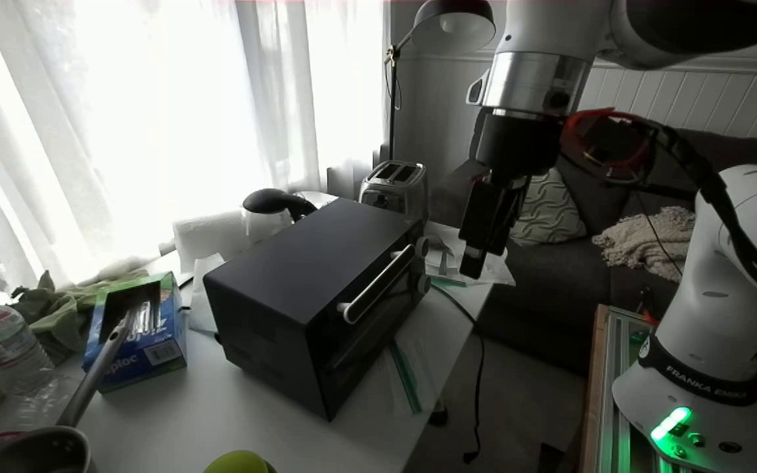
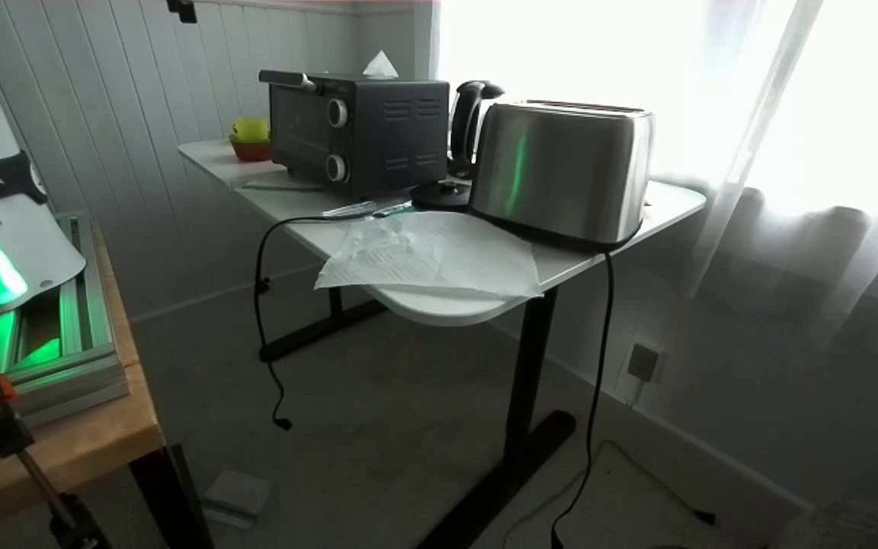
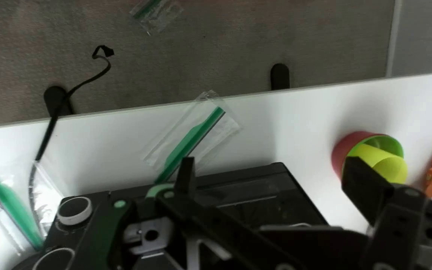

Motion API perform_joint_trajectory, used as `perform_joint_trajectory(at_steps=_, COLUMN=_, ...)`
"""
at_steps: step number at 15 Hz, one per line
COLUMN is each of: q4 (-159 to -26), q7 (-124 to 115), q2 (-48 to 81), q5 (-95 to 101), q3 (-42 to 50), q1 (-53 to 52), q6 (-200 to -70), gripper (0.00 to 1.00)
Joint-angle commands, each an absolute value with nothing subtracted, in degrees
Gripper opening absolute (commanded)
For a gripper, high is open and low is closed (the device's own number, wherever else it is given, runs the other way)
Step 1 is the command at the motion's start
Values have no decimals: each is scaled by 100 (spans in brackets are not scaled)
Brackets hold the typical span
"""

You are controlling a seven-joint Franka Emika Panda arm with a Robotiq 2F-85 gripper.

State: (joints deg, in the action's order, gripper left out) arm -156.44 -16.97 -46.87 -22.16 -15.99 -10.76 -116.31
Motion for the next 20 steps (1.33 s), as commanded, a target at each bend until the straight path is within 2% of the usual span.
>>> perform_joint_trajectory(at_steps=1, q4=-15388, q7=-1911, q2=-3968, q5=-2625, q3=-2026, q1=-1552, q6=-12220, gripper=100)
perform_joint_trajectory(at_steps=10, q4=-14404, q7=-2832, q2=-1704, q5=-1776, q3=-3124, q1=-1698, q6=-14127, gripper=100)
perform_joint_trajectory(at_steps=15, q4=-13823, q7=-1938, q2=-559, q5=-1120, q3=-3016, q1=-1952, q6=-14878, gripper=100)
perform_joint_trajectory(at_steps=16, q4=-14139, q7=-2299, q2=-1066, q5=-1299, q3=-2939, q1=-1995, q6=-14587, gripper=100)
perform_joint_trajectory(at_steps=20, q4=-13883, q7=-1960, q2=-567, q5=-1207, q3=-2883, q1=-2042, q6=-14832, gripper=100)
